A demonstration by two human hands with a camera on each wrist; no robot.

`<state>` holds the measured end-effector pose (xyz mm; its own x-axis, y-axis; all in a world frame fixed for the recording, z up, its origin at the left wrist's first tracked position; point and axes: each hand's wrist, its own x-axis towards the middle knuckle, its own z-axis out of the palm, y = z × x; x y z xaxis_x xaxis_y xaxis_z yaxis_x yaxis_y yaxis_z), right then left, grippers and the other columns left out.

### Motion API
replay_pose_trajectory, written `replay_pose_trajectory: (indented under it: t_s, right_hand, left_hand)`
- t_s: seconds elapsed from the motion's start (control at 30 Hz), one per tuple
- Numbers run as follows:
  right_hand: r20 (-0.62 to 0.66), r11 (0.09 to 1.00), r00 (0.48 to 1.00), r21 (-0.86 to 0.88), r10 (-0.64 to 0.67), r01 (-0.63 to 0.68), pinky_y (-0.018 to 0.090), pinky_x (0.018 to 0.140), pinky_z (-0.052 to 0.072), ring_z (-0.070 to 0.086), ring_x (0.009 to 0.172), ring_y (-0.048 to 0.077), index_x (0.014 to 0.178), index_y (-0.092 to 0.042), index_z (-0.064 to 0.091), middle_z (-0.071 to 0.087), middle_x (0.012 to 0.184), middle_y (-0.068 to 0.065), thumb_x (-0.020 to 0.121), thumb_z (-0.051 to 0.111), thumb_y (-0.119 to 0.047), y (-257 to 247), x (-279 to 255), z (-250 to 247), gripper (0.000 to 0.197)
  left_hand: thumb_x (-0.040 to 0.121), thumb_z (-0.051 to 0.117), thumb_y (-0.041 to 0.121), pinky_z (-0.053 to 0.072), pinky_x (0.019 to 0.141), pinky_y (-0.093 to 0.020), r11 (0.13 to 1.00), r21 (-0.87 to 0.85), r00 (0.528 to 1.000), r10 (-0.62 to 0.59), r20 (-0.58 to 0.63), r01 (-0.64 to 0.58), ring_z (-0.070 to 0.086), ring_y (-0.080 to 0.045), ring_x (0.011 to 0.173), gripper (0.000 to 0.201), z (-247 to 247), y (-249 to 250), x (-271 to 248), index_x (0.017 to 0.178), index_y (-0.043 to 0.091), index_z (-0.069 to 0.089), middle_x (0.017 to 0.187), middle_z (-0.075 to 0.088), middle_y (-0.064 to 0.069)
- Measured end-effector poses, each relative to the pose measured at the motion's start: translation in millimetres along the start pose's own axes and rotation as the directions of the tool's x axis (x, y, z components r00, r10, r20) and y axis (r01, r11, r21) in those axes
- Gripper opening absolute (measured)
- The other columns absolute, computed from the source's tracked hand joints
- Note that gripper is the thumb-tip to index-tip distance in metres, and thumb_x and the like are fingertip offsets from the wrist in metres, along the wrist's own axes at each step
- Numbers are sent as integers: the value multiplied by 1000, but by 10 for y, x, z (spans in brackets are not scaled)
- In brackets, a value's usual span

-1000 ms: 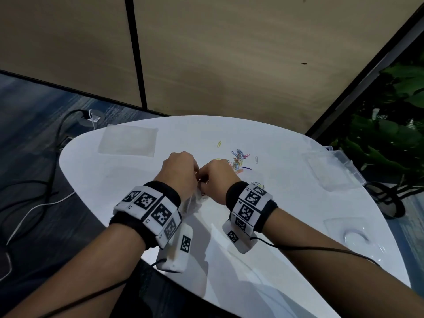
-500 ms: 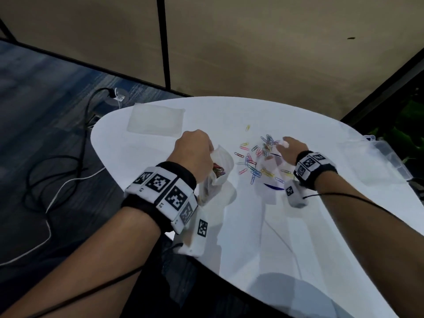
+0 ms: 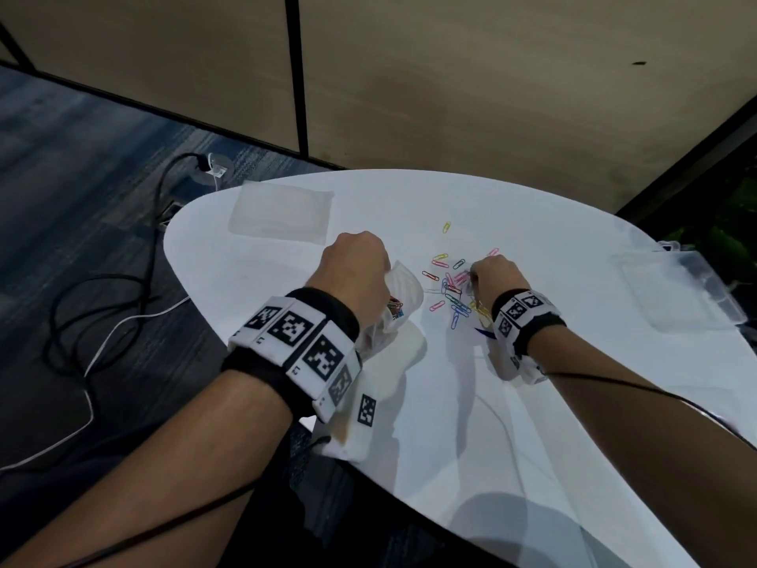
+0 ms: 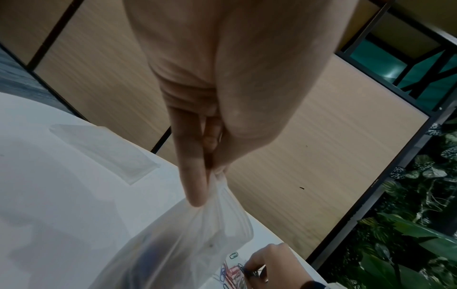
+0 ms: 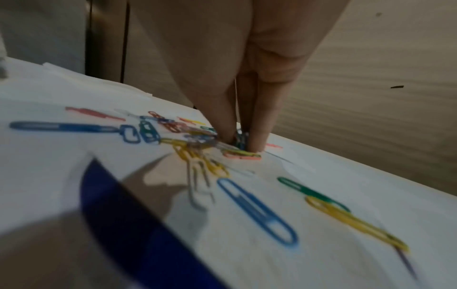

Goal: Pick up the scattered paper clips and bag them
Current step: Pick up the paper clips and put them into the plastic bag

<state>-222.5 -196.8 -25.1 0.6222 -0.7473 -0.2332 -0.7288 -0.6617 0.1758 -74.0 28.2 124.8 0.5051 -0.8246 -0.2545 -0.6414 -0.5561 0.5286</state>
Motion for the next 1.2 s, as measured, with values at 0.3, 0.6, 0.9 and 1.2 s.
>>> replay_pose_trajectory:
  t_s: [0.3, 0.6, 0.9, 1.2]
  right_hand:
    - [295, 43, 905, 945, 307, -323, 27, 70, 60, 72, 66, 21, 96, 5, 74, 73, 88, 17, 78, 75, 2, 275, -248, -193, 18]
    - [259, -80, 914, 951, -313, -297, 21, 77, 58, 72, 85, 20, 97, 1, 72, 74, 95, 15, 85, 66, 5, -403, -858, -1056, 14]
    - [-88, 571, 996, 816, -35, 92, 32, 74, 59, 72, 70, 20, 75, -14, 77, 74, 70, 4, 81, 67, -8, -928, -920, -986, 13]
    - [-127, 698, 969, 675, -210, 240, 26, 79, 55, 69, 75, 13, 90, -16, 79, 76, 83, 1, 82, 68, -11, -852, -979, -1098, 14]
  left_hand:
    - [91, 57, 3, 53, 91, -31, 1000, 0, 1000, 5, -4, -5, 65, -29, 108, 30, 53, 51, 6, 116, 12, 73, 118, 69, -12]
    - [91, 59, 5, 54, 91, -31, 999, -33, 1000, -15, -23, 14, 66, -29, 105, 27, 101, 103, 1, 113, 13, 73, 116, 70, -11]
    - [91, 53, 3, 60, 84, -39, 992, -121, 1000, -16, 26, 19, 72, -30, 86, 27, 138, 93, 20, 102, 13, 77, 97, 73, -12]
    - [93, 54, 4, 58, 90, -40, 987, -157, 999, -24, 25, 27, 72, -30, 91, 26, 105, 77, 12, 110, 12, 73, 100, 72, -14]
